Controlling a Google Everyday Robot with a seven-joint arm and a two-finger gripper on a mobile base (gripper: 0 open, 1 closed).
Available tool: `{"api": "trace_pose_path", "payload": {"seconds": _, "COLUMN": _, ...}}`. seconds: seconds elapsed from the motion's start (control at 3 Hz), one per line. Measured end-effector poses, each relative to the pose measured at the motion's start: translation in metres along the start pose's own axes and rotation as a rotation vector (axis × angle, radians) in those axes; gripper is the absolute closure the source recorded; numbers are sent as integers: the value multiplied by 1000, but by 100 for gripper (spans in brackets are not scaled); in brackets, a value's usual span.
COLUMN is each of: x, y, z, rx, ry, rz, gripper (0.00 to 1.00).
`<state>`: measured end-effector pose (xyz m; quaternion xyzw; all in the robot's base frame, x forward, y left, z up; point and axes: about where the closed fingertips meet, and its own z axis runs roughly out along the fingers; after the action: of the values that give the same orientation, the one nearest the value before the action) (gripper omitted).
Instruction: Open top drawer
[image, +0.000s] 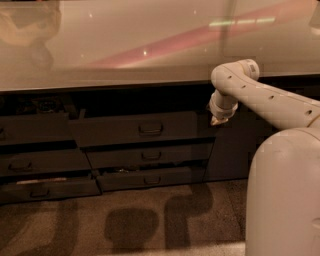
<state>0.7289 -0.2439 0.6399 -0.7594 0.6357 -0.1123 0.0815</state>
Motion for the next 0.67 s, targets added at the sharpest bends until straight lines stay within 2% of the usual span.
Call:
{"api": "trace_pose_path", "payload": {"seconds": 0.33, "x": -1, "y": 9, "z": 2, "rx": 1, "ry": -3, "rz": -6, "gripper": 100}}
{"api": "trace_pose_path", "payload": {"seconds": 0.67, "x": -1, "y": 8, "z": -2, "rx": 1, "ry": -3, "rz": -5, "gripper": 100}}
